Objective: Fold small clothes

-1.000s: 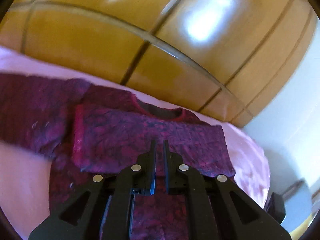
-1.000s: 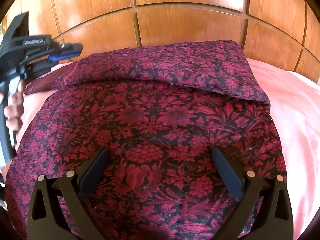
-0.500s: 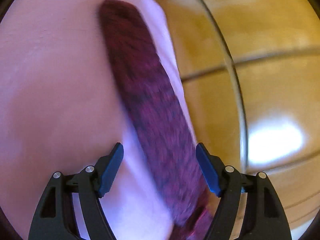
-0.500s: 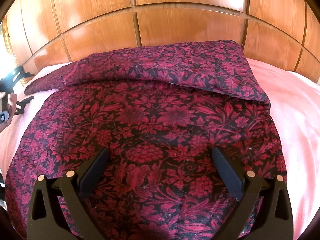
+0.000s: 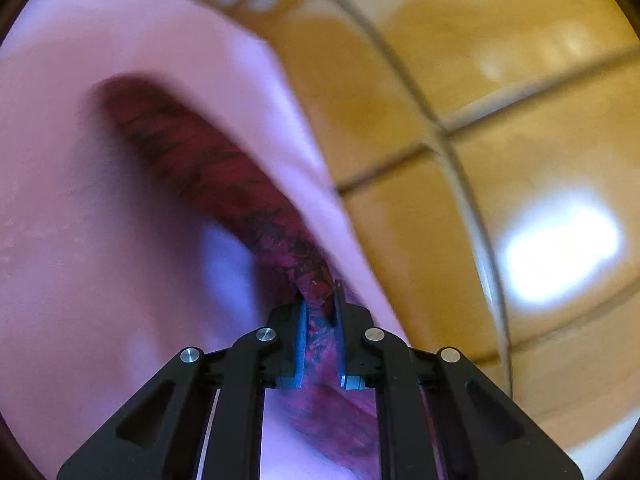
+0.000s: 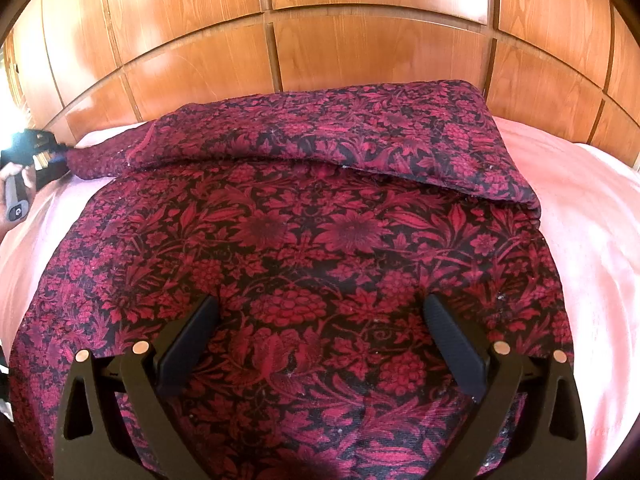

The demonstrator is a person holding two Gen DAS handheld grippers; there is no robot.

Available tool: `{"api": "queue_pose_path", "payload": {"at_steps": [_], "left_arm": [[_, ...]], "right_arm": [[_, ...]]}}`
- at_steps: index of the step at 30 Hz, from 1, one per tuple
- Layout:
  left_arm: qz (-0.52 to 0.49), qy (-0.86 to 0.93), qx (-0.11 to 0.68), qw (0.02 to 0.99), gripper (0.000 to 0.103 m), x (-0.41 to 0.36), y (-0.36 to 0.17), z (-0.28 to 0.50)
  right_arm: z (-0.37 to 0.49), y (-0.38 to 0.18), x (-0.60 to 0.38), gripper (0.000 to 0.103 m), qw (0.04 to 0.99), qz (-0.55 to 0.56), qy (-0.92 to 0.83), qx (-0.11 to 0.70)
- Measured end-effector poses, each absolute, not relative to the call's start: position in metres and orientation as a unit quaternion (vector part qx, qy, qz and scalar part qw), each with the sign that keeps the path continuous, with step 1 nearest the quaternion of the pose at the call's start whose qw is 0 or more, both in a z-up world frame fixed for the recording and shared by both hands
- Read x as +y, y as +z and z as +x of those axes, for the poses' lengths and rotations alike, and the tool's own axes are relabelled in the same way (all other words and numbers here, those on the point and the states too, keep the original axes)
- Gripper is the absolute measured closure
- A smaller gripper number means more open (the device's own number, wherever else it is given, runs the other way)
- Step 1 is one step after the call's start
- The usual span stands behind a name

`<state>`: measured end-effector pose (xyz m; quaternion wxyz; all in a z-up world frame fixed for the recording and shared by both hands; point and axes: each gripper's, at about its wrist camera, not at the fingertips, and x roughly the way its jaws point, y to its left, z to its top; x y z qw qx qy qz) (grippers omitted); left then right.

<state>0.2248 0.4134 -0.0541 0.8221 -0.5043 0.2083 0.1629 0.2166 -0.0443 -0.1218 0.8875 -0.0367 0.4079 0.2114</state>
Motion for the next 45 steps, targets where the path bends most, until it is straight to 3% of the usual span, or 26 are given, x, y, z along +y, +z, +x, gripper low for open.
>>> {"api": "queue_pose_path", "payload": {"at_steps": [7, 12, 14, 16, 17, 18, 23, 24, 26, 28, 32, 37, 43, 45], "left_arm": [[-0.338, 0.04, 0.229, 0.912, 0.092, 0.282, 0.003, 0.25], [-0.227, -0.053, 0.282, 0.931, 0.092, 0.169, 0.002, 0.268], [-0.2, -0.078, 0.311, 0.926, 0.085, 0.137, -0.005, 0.277], [-0.194, -0.107, 0.328, 0.918, 0.05, 0.11, -0.018, 0.273], [-0.197, -0.106, 0.326, 0.919, 0.042, 0.105, -0.021, 0.268], [-0.197, -0.103, 0.323, 0.92, 0.038, 0.101, -0.023, 0.263], [-0.186, -0.091, 0.311, 0.928, 0.038, 0.096, -0.031, 0.226], [-0.187, -0.086, 0.31, 0.928, 0.038, 0.097, -0.032, 0.223], [-0.185, -0.067, 0.311, 0.93, 0.038, 0.103, -0.036, 0.21], [-0.185, -0.049, 0.313, 0.93, 0.038, 0.111, -0.042, 0.204], [-0.221, -0.022, 0.331, 0.917, 0.038, 0.134, -0.06, 0.207], [-0.272, -0.017, 0.33, 0.904, 0.038, 0.153, -0.073, 0.206], [-0.268, 0.096, 0.311, 0.907, 0.032, 0.193, -0.059, 0.202], [-0.268, 0.116, 0.327, 0.899, 0.032, 0.21, -0.061, 0.213]], "right_arm": [[0.217, -0.122, -0.044, 0.002, 0.887, -0.036, 0.212, 0.408], [0.218, -0.122, -0.045, 0.002, 0.887, -0.032, 0.214, 0.407], [0.219, -0.122, -0.047, 0.002, 0.887, -0.029, 0.216, 0.407], [0.22, -0.122, -0.05, 0.002, 0.887, -0.025, 0.219, 0.407], [0.22, -0.121, -0.051, 0.002, 0.887, -0.023, 0.22, 0.406], [0.22, -0.121, -0.052, 0.002, 0.886, -0.022, 0.221, 0.406], [0.222, -0.117, -0.058, 0.002, 0.886, -0.015, 0.223, 0.407], [0.222, -0.115, -0.06, 0.004, 0.887, -0.011, 0.223, 0.405], [0.223, -0.107, -0.068, 0.026, 0.889, 0.012, 0.218, 0.403], [0.232, -0.096, -0.082, 0.036, 0.878, 0.086, 0.236, 0.407], [0.26, -0.074, -0.092, 0.051, 0.867, 0.176, 0.243, 0.398], [0.318, -0.07, -0.085, 0.058, 0.855, 0.226, 0.215, 0.413], [0.347, -0.08, -0.061, 0.078, 0.856, 0.183, 0.191, 0.445], [0.349, -0.072, -0.056, 0.09, 0.865, 0.156, 0.186, 0.44]]}}
